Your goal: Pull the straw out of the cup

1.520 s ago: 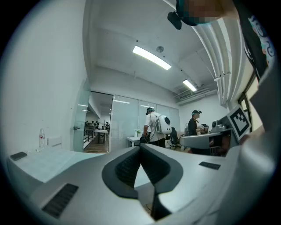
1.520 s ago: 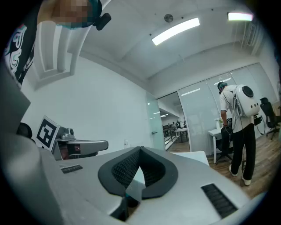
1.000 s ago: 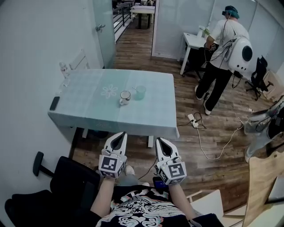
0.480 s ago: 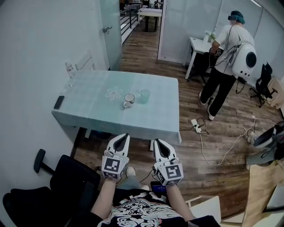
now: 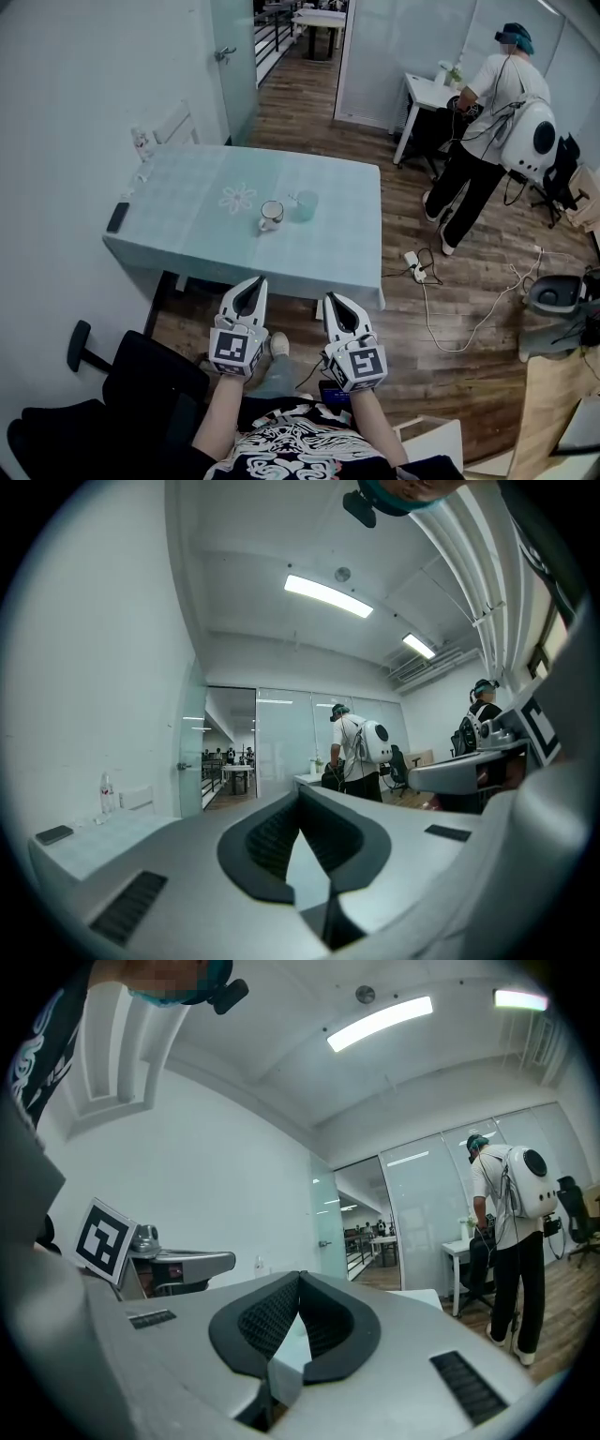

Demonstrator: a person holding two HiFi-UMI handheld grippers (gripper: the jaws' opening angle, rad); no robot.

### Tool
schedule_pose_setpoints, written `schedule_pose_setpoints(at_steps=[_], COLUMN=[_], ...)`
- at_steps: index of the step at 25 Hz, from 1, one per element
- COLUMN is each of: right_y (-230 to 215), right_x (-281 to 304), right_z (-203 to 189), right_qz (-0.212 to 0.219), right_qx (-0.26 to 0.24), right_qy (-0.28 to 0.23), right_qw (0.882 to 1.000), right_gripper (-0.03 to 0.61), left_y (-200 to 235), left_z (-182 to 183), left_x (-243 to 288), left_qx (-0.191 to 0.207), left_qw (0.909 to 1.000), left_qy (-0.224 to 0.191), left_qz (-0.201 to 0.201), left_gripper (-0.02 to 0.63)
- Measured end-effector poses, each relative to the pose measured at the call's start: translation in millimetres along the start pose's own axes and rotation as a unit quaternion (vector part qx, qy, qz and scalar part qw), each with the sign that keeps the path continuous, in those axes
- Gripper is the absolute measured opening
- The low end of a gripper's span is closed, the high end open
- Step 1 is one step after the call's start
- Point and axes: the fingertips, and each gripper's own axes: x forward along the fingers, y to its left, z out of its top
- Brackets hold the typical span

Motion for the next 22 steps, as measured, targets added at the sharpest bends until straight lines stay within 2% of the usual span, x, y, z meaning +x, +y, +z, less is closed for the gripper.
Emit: schedule_pose_setpoints(at_steps=[10, 22], right_y=[-42, -66], right_x=[95, 197], right_z=[-4, -14], right_qz=[-0.002, -0.012], right_qx=[0.01, 0.006], right_qy=[0.004, 0.021], right_qw=[1.0, 1.0], right_gripper=[0.012, 0.012], left_y=[53, 113], left_z=[-7, -19], left_x=[93, 179], left_qx=[-0.013, -0.022], left_qw=[0.9999, 0.999], left_qy=[0.005, 0.019], left_qz=[-0.009, -0.035], left_gripper=[0.014, 0.014])
